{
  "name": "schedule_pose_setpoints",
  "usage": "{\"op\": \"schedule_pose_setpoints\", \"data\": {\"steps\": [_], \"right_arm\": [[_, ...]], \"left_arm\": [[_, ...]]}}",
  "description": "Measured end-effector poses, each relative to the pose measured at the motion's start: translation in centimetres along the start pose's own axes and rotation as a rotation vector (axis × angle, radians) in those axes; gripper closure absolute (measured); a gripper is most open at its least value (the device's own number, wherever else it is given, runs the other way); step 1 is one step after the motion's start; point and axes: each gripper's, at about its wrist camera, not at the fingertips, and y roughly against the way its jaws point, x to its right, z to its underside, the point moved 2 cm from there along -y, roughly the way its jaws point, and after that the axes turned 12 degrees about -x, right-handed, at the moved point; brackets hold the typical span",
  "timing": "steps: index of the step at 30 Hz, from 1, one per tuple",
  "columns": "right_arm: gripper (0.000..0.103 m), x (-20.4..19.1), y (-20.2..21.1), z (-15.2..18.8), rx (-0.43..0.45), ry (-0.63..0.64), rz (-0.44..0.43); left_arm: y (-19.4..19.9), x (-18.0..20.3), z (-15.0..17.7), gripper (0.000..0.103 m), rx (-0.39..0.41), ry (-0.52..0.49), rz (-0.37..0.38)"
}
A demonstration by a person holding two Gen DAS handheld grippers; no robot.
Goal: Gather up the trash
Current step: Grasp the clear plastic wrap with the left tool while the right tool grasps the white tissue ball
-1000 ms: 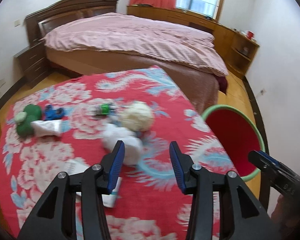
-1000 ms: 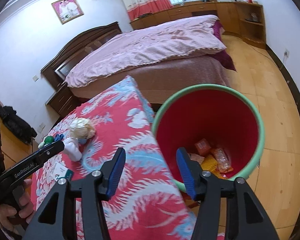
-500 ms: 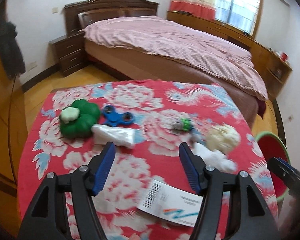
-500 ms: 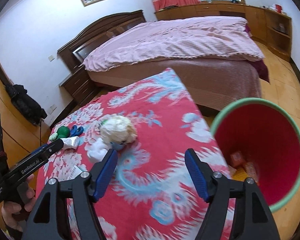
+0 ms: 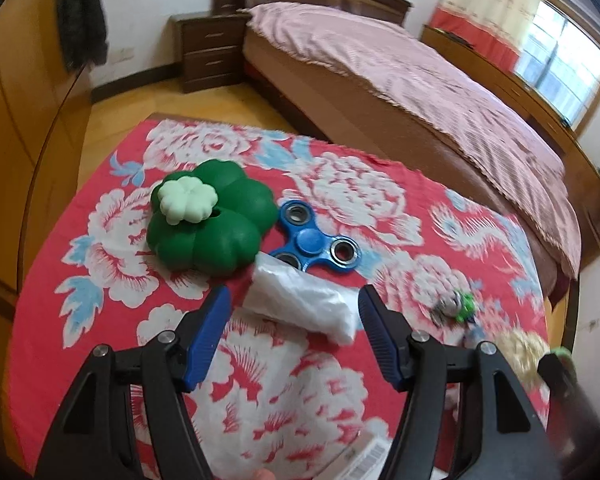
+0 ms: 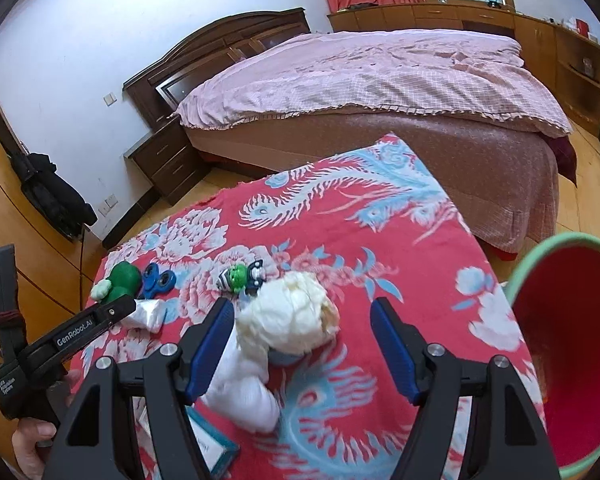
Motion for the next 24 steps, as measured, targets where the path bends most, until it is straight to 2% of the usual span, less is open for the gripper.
{"op": "schedule_pose_setpoints", "data": {"steps": [7, 11, 17, 19, 21, 22, 24], "right_arm": [[0.030, 0.4, -1.8, -0.1, -0.036, -0.005, -0.014], [0.031, 1.2, -2.2, 0.3, -0.049, -0.027, -0.017], [0.049, 2.0, -2.3, 0.9, -0.070, -0.062, -0.063], [0.059, 2.0, -2.4, 1.1, -0.078, -0.063, -0.087], [0.062, 2.0, -2.3, 1.4, -0.080, -0.065, -0.099], [0.063, 1.9, -2.2, 1.4, -0.079, -0.064, -0.100], [0.065, 2.0, -1.9, 1.6, -0.074, -0.064, -0.101]], "left_arm": [[-2.0, -0.4, -0.6, 0.037, -0.036, 0.083, 0.015], [-2.4, -1.1, -0.3, 0.037, -0.046, 0.137, 0.101], [-2.0, -1.3, 0.4, 0.042, -0.047, 0.152, 0.153], [-2.0, -0.9, 0.5, 0.047, -0.057, 0.127, 0.181], [-2.1, -0.6, 0.6, 0.051, -0.063, 0.109, 0.207], [-1.9, -0.3, 0.8, 0.062, -0.057, 0.096, 0.216], [-1.6, -0.1, 1.0, 0.065, -0.045, 0.076, 0.227]]}}
